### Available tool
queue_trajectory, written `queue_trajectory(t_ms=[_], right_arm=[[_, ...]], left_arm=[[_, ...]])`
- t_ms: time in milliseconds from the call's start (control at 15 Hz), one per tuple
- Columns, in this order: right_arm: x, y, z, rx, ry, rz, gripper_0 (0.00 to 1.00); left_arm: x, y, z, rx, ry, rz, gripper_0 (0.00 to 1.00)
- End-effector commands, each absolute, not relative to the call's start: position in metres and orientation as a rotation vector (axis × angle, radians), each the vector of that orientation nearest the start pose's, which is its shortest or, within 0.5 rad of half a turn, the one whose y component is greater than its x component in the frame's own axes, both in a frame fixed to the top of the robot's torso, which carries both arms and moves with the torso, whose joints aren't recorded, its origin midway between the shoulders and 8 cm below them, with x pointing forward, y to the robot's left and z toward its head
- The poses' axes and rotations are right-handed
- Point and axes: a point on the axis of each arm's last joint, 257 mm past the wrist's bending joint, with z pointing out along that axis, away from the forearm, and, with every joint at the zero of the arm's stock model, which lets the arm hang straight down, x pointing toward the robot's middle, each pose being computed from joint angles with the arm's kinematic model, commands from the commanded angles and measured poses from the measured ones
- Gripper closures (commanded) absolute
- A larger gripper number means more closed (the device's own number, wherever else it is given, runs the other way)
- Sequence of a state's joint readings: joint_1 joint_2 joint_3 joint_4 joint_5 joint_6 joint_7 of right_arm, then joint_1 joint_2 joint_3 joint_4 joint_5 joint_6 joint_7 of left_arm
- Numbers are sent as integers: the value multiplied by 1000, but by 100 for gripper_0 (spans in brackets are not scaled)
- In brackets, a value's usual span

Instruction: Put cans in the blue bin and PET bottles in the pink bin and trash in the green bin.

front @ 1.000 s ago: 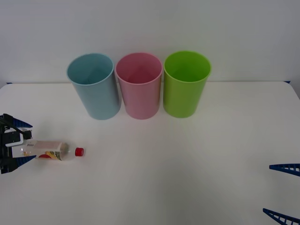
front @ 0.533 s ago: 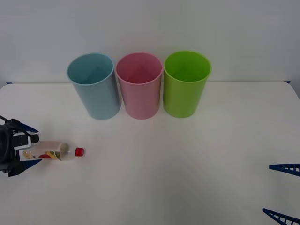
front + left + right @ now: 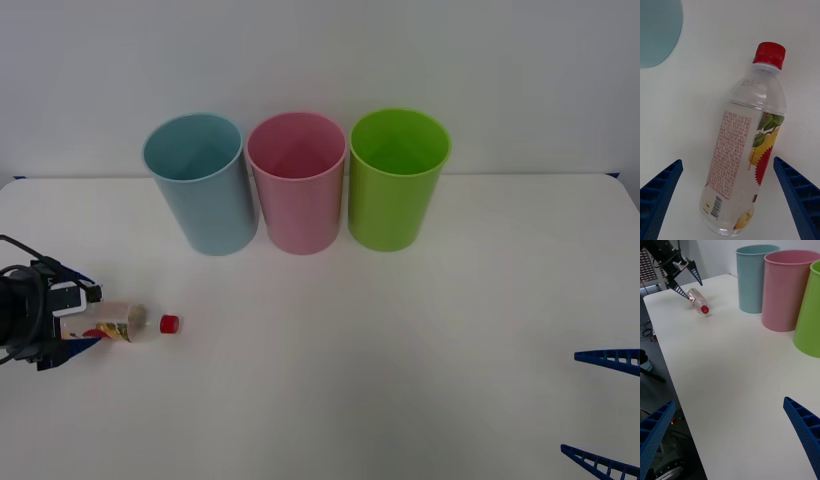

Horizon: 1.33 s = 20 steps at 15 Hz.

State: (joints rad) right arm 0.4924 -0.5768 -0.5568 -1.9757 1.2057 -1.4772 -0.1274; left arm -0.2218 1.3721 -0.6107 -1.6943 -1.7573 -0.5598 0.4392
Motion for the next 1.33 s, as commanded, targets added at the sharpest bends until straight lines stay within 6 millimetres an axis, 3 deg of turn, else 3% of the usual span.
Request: queue_trajectory(t_ms=[67,333,667,1333], right_arm=[[252,-279,-189,-1088,1662,607,0],[252,-279,-189,-1088,1662,607,0],[252,-279,-189,-1088,1662,607,0],[252,-279,-189,-1088,1662,607,0]], left_arm=[[441,378,-292,1648,1912,273,18],[444,377,-292,1660,1902,285,15],[447,380,-312,1686,1901,319,15],[451,362,-339,1747,1927,280,15]])
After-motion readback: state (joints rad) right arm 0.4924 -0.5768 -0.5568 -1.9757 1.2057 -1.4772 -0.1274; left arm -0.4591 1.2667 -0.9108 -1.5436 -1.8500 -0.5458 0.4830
